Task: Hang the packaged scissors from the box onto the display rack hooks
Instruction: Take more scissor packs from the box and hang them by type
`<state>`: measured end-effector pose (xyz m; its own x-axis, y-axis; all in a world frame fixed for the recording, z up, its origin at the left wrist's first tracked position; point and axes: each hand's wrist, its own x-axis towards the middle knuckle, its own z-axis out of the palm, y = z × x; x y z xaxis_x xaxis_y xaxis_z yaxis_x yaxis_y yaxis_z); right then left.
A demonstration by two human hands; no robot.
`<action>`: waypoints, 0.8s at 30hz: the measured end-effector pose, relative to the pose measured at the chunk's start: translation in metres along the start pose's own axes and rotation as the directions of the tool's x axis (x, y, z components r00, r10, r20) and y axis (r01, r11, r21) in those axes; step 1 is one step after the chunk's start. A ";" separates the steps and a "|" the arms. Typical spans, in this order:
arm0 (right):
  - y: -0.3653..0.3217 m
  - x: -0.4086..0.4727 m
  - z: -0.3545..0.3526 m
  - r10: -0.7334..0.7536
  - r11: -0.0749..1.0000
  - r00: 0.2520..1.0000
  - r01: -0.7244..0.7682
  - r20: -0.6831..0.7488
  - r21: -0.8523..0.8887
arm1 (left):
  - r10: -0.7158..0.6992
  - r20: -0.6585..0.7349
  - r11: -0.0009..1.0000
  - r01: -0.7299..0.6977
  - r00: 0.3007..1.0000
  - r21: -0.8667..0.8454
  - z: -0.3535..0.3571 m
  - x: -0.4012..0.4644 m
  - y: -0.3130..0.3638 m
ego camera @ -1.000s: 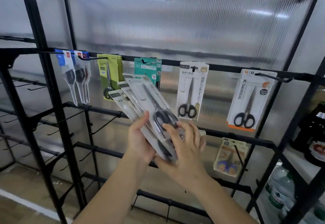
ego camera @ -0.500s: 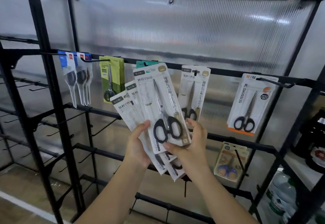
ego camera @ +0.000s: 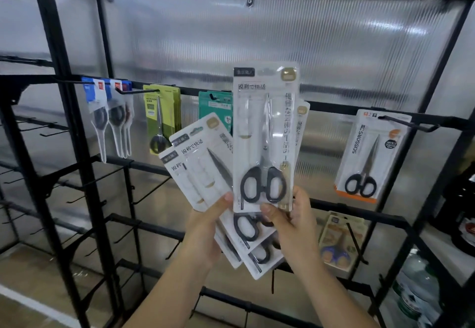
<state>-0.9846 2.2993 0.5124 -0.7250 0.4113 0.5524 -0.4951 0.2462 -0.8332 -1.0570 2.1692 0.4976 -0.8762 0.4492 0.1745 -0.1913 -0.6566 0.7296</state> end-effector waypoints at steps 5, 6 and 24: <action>0.009 -0.012 -0.014 0.027 0.999 0.998 -0.029 -0.055 -0.030 | 0.041 -0.059 0.998 -0.039 0.997 0.040 -0.003 0.003 -0.003; 0.012 -0.014 -0.018 0.049 0.998 0.995 -0.051 -0.081 -0.025 | 0.038 -0.088 0.999 -0.035 0.995 0.042 -0.004 0.005 -0.003; 0.017 -0.019 -0.041 0.234 0.919 0.972 -0.216 0.014 -0.331 | 0.086 -0.216 0.988 -0.056 0.973 0.141 -0.035 0.007 0.003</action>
<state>-0.9592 2.3317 0.4866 -0.8274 0.4450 0.3425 -0.1396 0.4277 -0.8931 -1.0793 2.1487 0.4779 -0.9642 0.2495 0.0900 -0.0774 -0.5891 0.8044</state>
